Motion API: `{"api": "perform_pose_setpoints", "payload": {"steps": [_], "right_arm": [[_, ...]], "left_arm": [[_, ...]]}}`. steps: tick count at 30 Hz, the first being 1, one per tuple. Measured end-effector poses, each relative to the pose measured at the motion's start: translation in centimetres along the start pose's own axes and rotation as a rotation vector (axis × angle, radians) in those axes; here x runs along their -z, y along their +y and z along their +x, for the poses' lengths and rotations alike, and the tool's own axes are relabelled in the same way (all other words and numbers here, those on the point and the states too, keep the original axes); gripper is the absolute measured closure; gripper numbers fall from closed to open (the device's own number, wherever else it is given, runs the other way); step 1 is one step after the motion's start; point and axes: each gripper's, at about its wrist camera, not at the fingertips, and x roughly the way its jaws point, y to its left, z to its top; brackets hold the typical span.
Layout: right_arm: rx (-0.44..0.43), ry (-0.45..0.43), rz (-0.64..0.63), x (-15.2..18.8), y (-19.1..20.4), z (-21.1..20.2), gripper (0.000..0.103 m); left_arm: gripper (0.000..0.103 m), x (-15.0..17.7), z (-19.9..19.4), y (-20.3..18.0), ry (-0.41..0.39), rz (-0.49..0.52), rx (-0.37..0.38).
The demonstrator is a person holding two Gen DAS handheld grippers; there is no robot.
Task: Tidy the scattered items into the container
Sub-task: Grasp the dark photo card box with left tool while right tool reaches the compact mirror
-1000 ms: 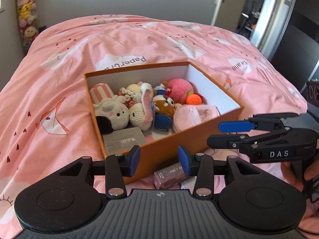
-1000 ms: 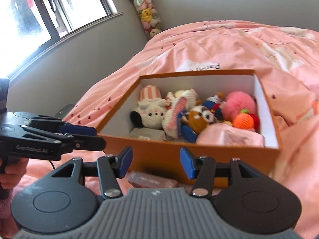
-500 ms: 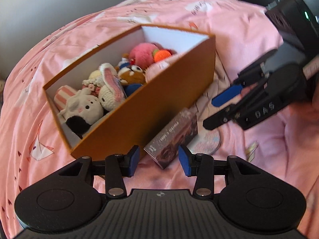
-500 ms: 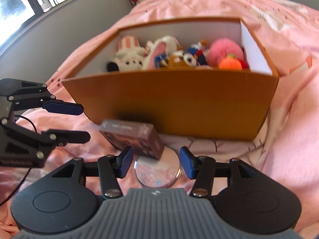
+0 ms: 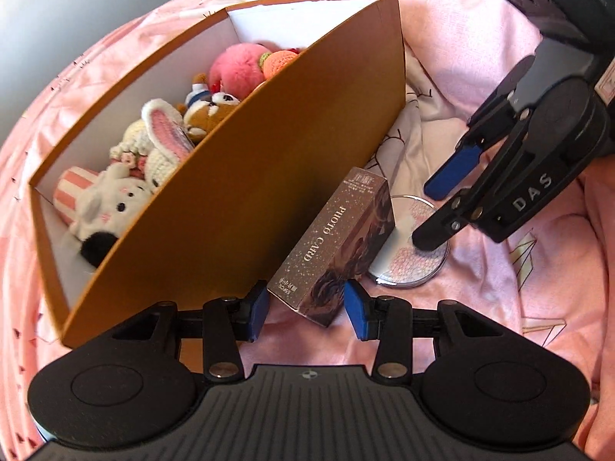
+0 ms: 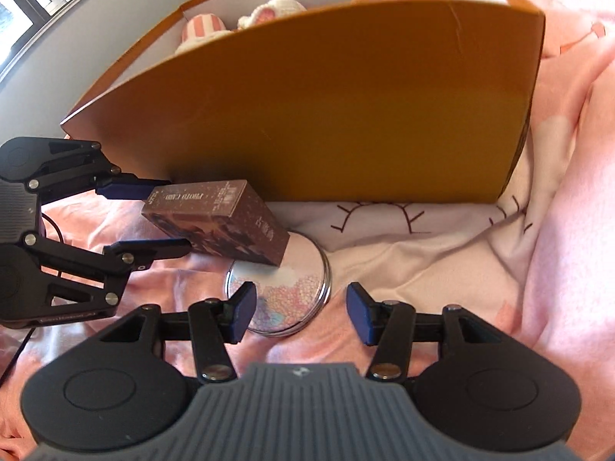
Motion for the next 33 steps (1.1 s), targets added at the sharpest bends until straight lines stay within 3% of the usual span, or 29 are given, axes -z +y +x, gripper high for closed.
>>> {"api": "perform_pose_setpoints", "payload": {"steps": [9, 18, 23, 33], "right_arm": [[-0.034, 0.021, 0.028, 0.4, -0.6, 1.1, 0.040], [-0.038, 0.022, 0.000, 0.9, -0.1, 1.5, 0.035], [-0.041, 0.013, 0.002, 1.1, 0.1, 1.1, 0.036], [-0.065, 0.011, 0.038, 1.6, 0.1, 0.6, 0.040]], "left_arm": [[0.056, 0.0, 1.5, -0.8, 0.018, 0.027, 0.023], [0.068, -0.6, 1.5, -1.7, -0.014, -0.005, 0.087], [0.073, -0.2, 0.9, -1.2, -0.003, -0.143, 0.134], [0.075, 2.4, -0.9, 1.1, 0.013, -0.504, 0.197]]}}
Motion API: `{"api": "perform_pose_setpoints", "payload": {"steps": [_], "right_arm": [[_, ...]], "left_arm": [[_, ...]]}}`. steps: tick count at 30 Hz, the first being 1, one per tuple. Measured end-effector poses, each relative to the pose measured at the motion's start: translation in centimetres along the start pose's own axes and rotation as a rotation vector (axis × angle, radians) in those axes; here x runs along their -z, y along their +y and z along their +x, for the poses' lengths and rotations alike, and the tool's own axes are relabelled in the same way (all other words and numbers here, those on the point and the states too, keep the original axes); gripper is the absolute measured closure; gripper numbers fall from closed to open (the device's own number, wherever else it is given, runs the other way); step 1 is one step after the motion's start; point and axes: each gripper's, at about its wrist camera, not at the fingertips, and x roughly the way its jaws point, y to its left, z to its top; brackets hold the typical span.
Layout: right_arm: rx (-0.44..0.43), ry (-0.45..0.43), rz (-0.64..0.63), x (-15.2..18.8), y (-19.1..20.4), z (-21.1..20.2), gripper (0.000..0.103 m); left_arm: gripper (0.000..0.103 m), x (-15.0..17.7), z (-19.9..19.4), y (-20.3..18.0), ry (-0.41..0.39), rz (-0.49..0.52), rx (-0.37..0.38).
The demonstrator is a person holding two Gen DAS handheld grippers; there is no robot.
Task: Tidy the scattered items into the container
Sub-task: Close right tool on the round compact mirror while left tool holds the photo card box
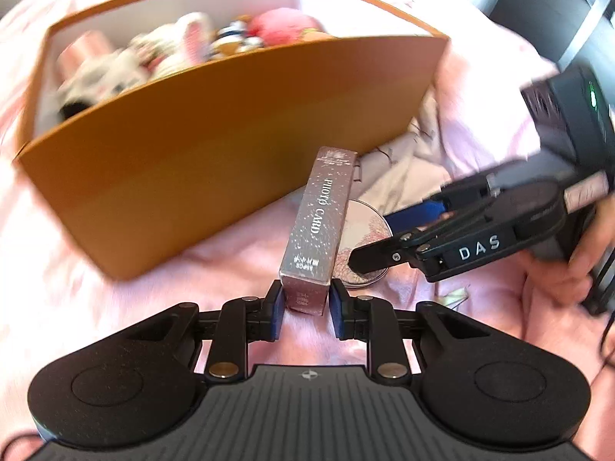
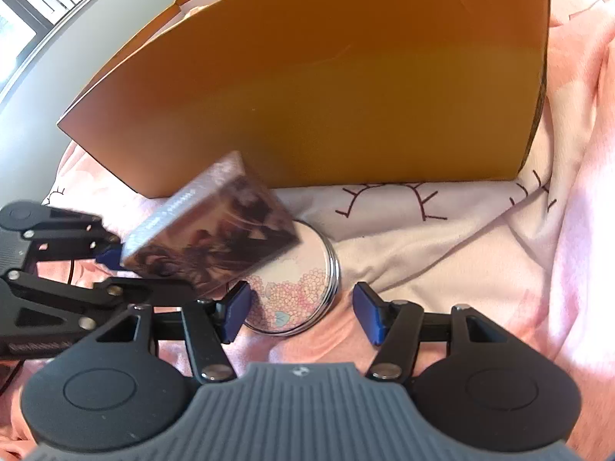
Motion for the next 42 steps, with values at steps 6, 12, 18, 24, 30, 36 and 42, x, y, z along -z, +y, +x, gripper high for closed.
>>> {"api": "perform_pose_setpoints", "payload": {"steps": [6, 12, 18, 24, 30, 36, 42], "right_arm": [[-0.024, 0.010, 0.033, 0.2, -0.4, 0.3, 0.039], [-0.022, 0.006, 0.027, 0.5, 0.0, 0.5, 0.039], [-0.034, -0.036, 0.015, 1.0, 0.9, -0.7, 0.055], [-0.133, -0.064, 0.083, 1.1, 0.6, -1.7, 0.063], [-0.213, -0.030, 0.160, 1.0, -1.4, -1.3, 0.075], [-0.216, -0.022, 0.218, 1.0, -2.5, -0.9, 0.078], [-0.215, -0.059, 0.212, -1.1, -2.1, -0.7, 0.085]], "left_arm": [[0.076, 1.2, -1.5, 2.1, -0.011, -0.225, 0.029], [0.075, 2.8, -1.3, 3.3, -0.046, -0.362, 0.047], [0.074, 2.6, -1.1, 2.7, -0.072, -0.327, 0.018], [0.074, 2.4, -1.6, 2.5, -0.130, -0.319, 0.027], [0.073, 2.4, -1.0, 2.5, -0.122, -0.329, 0.030], [0.076, 2.5, -0.6, 2.5, -0.131, -0.351, 0.048], [0.077, 2.5, -1.6, 2.0, -0.158, -0.339, 0.038]]}}
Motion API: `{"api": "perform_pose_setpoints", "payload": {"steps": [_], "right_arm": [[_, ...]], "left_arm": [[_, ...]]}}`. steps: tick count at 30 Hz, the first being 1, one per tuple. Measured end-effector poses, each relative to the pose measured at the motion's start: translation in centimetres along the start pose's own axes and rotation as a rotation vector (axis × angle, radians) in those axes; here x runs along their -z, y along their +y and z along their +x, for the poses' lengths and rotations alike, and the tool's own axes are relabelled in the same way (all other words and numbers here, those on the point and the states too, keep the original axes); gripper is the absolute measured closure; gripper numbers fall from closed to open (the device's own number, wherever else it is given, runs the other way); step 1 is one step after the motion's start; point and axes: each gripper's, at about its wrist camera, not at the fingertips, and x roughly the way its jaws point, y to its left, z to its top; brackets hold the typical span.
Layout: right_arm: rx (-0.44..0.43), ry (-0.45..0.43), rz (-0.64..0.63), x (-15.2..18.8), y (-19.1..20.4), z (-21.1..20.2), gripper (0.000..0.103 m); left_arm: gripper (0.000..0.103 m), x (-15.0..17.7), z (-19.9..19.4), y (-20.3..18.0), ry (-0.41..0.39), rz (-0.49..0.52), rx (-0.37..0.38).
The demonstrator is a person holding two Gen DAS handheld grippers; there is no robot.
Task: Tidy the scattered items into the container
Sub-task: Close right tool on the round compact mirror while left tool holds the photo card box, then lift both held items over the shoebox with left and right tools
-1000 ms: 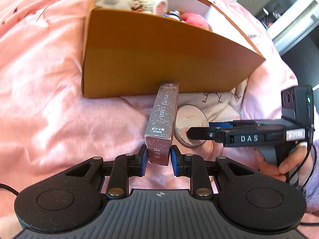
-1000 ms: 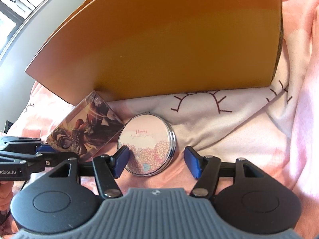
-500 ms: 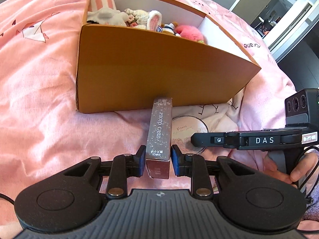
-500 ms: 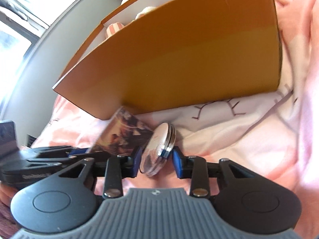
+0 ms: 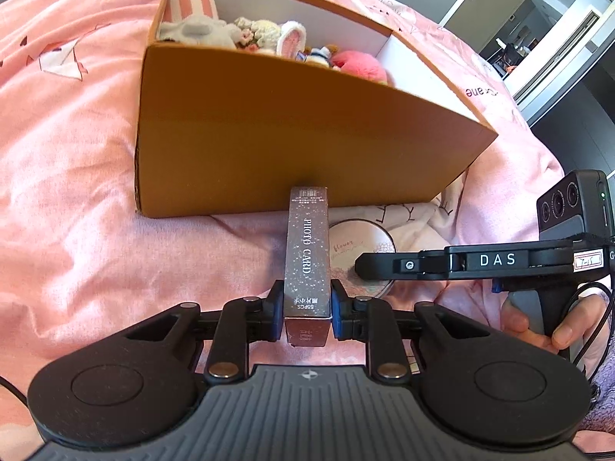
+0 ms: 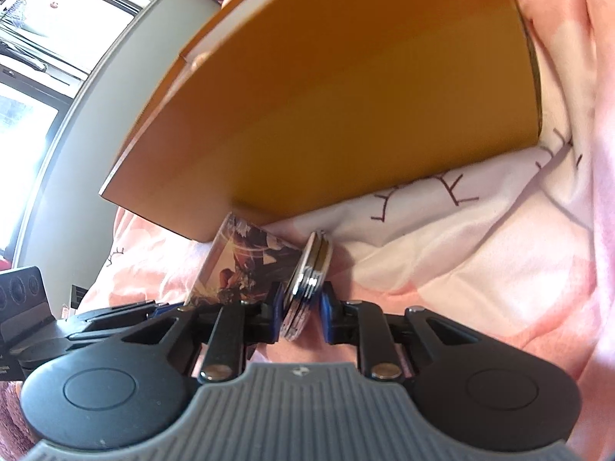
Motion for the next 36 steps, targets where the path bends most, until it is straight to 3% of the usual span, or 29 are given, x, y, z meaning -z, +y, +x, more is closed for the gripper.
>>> {"api": "perform_pose_setpoints", "payload": {"steps": [6, 10, 13, 22, 27, 33, 36], "right_arm": [[-0.011, -0.032, -0.010, -0.3, 0.4, -1.1, 0.088], [-0.020, -0.060, -0.042, -0.6, 1.4, -2.0, 0.088], [-0.035, -0.084, -0.080, -1.3, 1.5, -5.0, 0.088], [-0.079, -0.189, -0.209, -3.7, 4.9, -9.8, 0.088], [-0.054, -0.276, -0.298, -6.1, 7.7, -10.9, 0.088], [-0.005, -0.311, -0.358, -9.8, 9.1, -10.1, 0.088], [0.040, -0.301, -0.402, -11.0, 9.9, -8.3, 0.088]], "left_arm": [[0.077, -0.4, -1.9, -0.6, -0.032, 0.014, 0.009], [0.077, -1.2, -3.5, -1.7, -0.045, 0.082, 0.011], [0.077, -2.4, -5.1, -2.6, -0.059, 0.141, 0.013], [0.077, -7.6, -9.5, -4.8, -0.068, 0.301, -0.002], [0.077, -11.0, -10.1, -4.8, -0.058, 0.343, -0.033], [0.077, -14.6, -7.7, -4.3, 0.056, 0.393, -0.077], [0.077, -16.0, -5.6, -3.2, 0.164, 0.357, -0.042]]}}
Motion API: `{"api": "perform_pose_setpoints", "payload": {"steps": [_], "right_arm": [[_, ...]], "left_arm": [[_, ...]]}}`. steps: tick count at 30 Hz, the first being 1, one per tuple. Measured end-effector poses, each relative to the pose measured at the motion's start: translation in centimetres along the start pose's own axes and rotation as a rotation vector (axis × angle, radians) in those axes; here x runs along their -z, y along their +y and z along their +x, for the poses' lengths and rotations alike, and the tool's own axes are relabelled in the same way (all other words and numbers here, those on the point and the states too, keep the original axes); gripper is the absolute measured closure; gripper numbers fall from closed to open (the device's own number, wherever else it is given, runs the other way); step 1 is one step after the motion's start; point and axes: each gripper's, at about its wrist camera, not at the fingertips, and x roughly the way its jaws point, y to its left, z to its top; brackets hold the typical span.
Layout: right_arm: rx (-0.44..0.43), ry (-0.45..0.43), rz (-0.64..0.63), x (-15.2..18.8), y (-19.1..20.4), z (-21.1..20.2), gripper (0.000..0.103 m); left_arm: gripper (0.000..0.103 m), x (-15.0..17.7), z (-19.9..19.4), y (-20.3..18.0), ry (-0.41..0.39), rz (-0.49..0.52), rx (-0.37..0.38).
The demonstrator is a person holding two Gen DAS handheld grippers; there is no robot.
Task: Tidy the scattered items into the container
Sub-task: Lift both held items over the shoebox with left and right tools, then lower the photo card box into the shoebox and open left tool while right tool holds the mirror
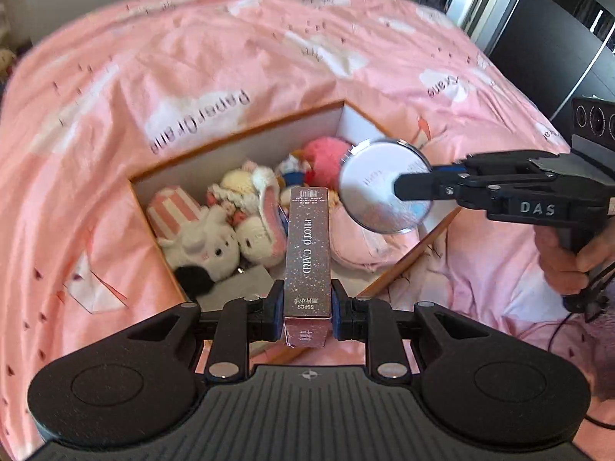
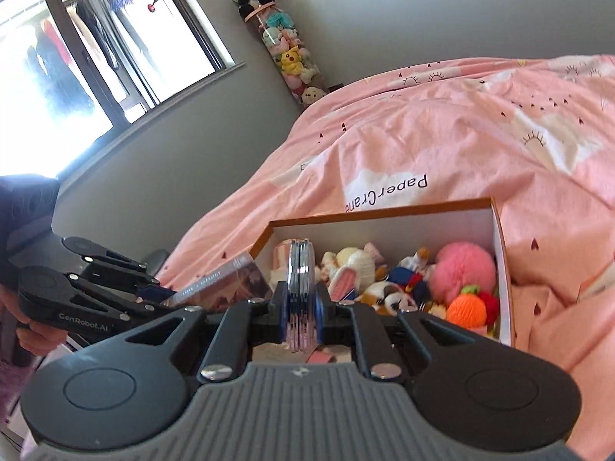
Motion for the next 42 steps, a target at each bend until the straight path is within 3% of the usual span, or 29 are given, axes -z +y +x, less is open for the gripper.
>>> {"api": "perform_pose_setpoints", "payload": {"steps": [7, 14, 22, 30, 33, 39, 42], "right_arm": [[0.051, 0.083, -0.105, 0.2, 0.9, 5.3, 0.088], [0.061, 0.158, -0.128, 0.9, 0.2, 7.3, 0.088], [0.067, 0.226, -0.162, 1.1, 0.3, 8.5, 0.088], [0.069, 0.280, -0.190, 1.5, 1.0, 10.6, 0.088], [0.053, 0.297, -0.187, 1.5, 1.0, 10.8, 0.088], [0.054, 0.320, -0.186, 2.0, 1.1, 11.1, 0.088], [0.055, 0.333, -0.170, 2.0, 1.0, 11.3, 0.088]], "left_arm": [[0.077, -2.3, 2.6, 2.7, 0.124, -0.060, 0.056], [0.077, -3.2, 5.4, 4.4, 0.257, -0.086, 0.066], [0.077, -3.3, 7.0, 5.3, 0.316, -0.095, 0.114], [0.076, -3.2, 7.7, 5.7, 0.328, -0.101, 0.134], [0.072, -3.0, 7.5, 5.7, 0.330, -0.095, 0.097], [0.068, -3.1, 5.2, 6.1, 0.229, -0.076, 0.054], [0.068, -3.3, 4.5, 5.4, 0.186, -0.027, -0.014]]}}
